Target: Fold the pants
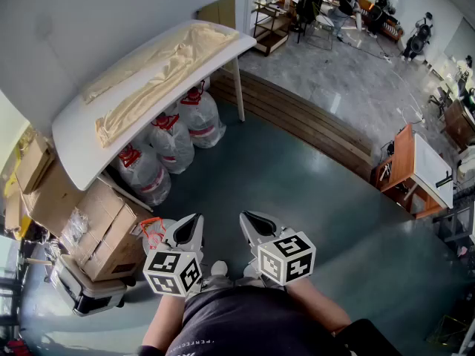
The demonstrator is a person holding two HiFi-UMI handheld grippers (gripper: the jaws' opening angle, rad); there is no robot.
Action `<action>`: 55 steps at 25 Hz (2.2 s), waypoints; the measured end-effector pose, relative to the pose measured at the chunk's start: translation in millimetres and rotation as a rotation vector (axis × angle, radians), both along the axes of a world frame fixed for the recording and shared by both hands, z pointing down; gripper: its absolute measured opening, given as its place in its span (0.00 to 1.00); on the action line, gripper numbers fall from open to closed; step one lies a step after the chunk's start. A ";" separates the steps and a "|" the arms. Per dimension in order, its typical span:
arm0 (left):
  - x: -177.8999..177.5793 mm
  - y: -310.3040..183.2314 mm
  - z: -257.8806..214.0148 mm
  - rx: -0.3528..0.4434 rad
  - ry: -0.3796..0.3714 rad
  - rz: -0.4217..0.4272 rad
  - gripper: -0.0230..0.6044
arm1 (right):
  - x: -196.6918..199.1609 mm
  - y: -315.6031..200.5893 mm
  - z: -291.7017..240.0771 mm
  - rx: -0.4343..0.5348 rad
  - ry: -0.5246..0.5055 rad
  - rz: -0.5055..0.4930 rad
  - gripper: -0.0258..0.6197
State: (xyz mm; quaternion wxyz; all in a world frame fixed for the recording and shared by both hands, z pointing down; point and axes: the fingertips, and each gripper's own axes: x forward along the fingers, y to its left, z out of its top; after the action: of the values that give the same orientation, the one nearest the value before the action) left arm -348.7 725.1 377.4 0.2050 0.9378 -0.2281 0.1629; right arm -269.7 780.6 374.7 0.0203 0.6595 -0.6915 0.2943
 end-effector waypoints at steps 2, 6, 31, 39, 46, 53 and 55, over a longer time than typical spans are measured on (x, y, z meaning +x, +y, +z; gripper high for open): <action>4.5 2.2 -0.1 0.005 -0.003 0.003 0.03 | 4.3 1.9 0.3 0.002 0.000 0.001 0.04; 16.3 8.6 0.6 0.009 -0.011 0.011 0.03 | 17.8 7.2 -0.3 0.014 -0.030 0.025 0.04; 73.4 15.9 20.3 -0.018 -0.060 -0.003 0.03 | 72.7 19.3 26.3 -0.039 -0.059 -0.015 0.04; 98.5 -40.2 27.1 -0.020 -0.046 0.017 0.03 | 100.3 -26.5 30.5 -0.058 -0.023 0.010 0.04; 116.8 -101.6 24.9 -0.014 -0.050 0.045 0.03 | 115.2 -96.9 26.1 -0.060 -0.017 0.000 0.04; 114.4 -165.2 25.4 -0.023 -0.059 0.016 0.03 | 120.8 -164.9 22.5 -0.055 -0.024 -0.018 0.04; 114.4 -181.1 27.6 -0.028 -0.063 0.014 0.03 | 119.8 -182.6 26.0 -0.066 -0.026 -0.028 0.04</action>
State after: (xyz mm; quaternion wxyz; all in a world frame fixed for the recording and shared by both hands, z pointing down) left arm -234.3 544.1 405.0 0.2095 0.9308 -0.2255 0.1969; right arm -149.9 598.0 400.7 0.0373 0.6448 -0.6908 0.3251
